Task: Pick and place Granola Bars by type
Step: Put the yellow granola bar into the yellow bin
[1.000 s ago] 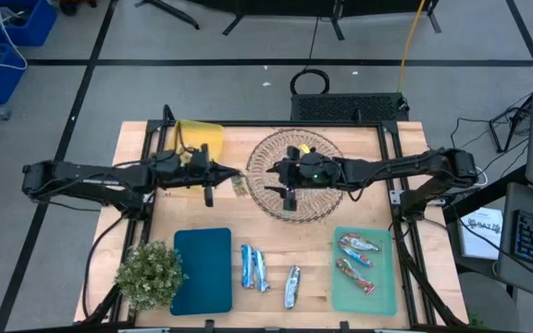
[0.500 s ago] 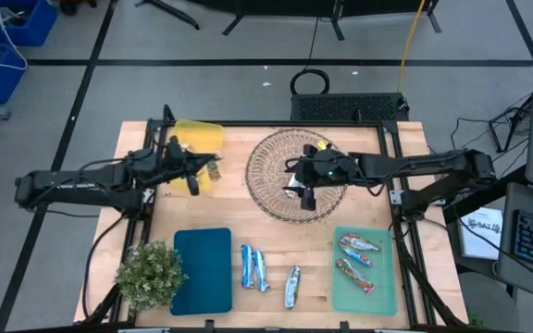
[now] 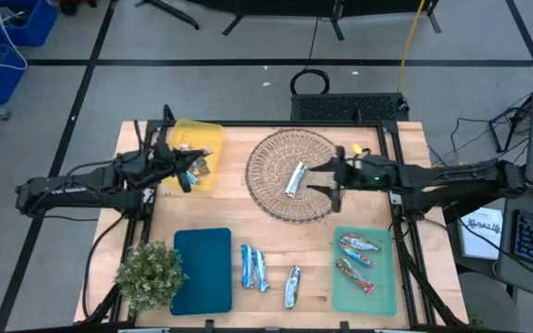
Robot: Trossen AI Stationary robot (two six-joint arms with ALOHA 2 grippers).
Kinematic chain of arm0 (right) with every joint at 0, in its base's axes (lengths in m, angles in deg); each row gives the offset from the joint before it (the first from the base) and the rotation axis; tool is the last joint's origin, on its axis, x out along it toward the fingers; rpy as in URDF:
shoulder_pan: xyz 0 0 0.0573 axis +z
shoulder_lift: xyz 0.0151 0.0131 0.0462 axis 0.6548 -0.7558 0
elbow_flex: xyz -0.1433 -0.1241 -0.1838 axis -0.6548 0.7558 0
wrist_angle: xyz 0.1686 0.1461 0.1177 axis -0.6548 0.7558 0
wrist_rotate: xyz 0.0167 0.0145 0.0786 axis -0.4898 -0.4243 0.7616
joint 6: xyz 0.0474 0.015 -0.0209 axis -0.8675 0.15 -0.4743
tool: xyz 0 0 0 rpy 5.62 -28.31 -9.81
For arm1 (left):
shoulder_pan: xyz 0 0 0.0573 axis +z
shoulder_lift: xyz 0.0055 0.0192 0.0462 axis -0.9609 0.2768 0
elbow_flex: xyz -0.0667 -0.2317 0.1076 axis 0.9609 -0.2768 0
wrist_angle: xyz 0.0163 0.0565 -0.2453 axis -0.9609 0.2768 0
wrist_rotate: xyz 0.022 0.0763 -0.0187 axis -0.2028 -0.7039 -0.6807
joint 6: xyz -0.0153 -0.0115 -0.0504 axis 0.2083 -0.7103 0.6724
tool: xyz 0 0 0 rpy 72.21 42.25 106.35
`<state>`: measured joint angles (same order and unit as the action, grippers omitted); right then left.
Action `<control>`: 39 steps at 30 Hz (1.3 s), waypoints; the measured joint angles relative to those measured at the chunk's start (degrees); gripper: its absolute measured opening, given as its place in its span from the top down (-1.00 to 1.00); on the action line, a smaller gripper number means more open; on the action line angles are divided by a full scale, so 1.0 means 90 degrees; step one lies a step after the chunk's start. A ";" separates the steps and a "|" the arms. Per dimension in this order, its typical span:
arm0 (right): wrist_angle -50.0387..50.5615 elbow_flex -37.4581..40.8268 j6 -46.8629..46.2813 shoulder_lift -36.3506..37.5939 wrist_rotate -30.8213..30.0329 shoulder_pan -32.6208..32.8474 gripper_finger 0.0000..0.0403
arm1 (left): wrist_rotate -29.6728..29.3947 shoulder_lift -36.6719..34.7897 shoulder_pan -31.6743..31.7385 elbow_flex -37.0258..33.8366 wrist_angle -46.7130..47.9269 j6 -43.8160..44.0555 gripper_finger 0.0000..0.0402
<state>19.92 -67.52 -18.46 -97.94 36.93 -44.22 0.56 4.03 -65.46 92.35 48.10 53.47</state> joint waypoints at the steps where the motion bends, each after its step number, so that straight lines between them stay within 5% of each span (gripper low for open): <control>1: -0.0059 0.0151 0.0000 0.0202 0.0002 0.0000 -0.08 | -0.0001 -0.0092 0.0032 -0.0079 -0.0013 0.0002 1.00; 19: -0.2051 0.2718 -0.0103 0.2459 0.0005 0.0000 -0.08 | 0.0215 -0.1134 0.0689 -0.1045 -0.0168 0.0337 1.00; 39: -0.1464 0.2909 -0.0312 0.2792 0.0029 0.0002 -0.06 | 0.1092 -0.1181 0.1741 -0.1186 0.0001 0.0347 1.00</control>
<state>6.74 -41.34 -21.27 -72.81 37.20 -44.19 10.38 -6.60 -49.79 81.67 48.11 56.59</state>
